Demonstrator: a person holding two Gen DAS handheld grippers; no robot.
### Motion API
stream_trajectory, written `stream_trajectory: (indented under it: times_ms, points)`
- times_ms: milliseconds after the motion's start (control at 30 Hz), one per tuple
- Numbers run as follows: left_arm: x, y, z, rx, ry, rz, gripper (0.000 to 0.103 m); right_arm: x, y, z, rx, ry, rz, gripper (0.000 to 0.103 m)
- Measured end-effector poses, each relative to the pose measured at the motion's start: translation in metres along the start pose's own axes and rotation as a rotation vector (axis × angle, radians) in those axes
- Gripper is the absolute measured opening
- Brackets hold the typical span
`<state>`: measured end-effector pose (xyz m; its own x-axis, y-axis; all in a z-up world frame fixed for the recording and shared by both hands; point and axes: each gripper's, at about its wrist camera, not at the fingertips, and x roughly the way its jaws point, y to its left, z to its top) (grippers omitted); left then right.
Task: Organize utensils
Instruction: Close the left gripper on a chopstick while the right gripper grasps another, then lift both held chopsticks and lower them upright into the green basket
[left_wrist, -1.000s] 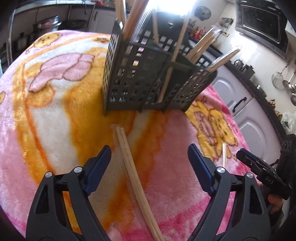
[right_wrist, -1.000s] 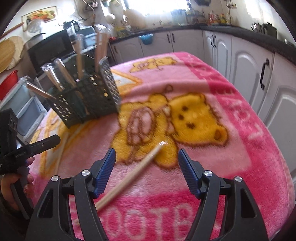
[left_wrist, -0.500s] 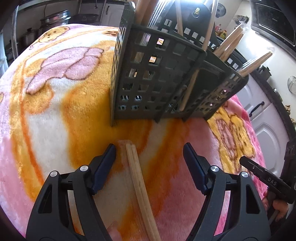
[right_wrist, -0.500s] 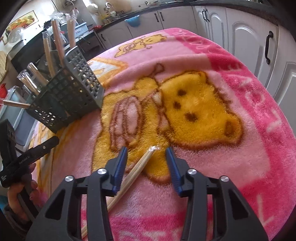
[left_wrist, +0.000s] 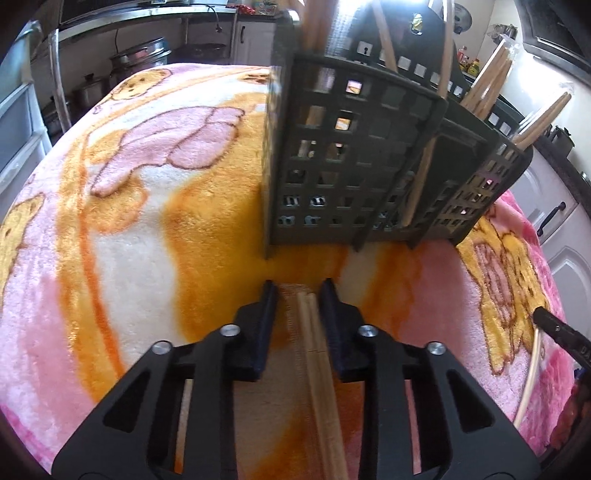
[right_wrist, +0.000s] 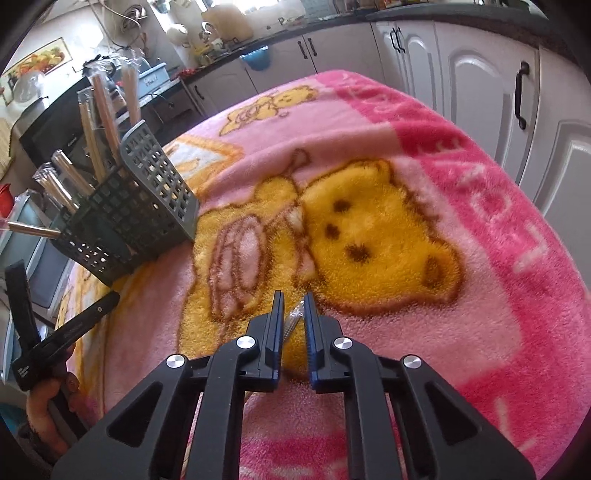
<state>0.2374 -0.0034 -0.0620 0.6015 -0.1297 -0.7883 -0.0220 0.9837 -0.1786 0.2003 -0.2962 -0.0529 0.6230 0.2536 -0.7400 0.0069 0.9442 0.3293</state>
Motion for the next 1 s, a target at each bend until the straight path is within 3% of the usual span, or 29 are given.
stream_trajectory:
  times_ms: [333, 500, 1000]
  points:
    - [-0.018, 0.012, -0.003, -0.033, -0.002, -0.082, 0.008, -0.019, 0.01, 0.007, -0.063, -0.067, 0.02, 0.01]
    - [-0.039, 0.002, -0.001, 0.003, -0.02, -0.122, 0.008, -0.029, 0.021, 0.014, -0.111, -0.103, 0.037, 0.01]
    - [-0.118, -0.048, 0.026, 0.117, -0.21, -0.272, 0.007, -0.076, 0.052, 0.029, -0.227, -0.237, 0.087, 0.007]
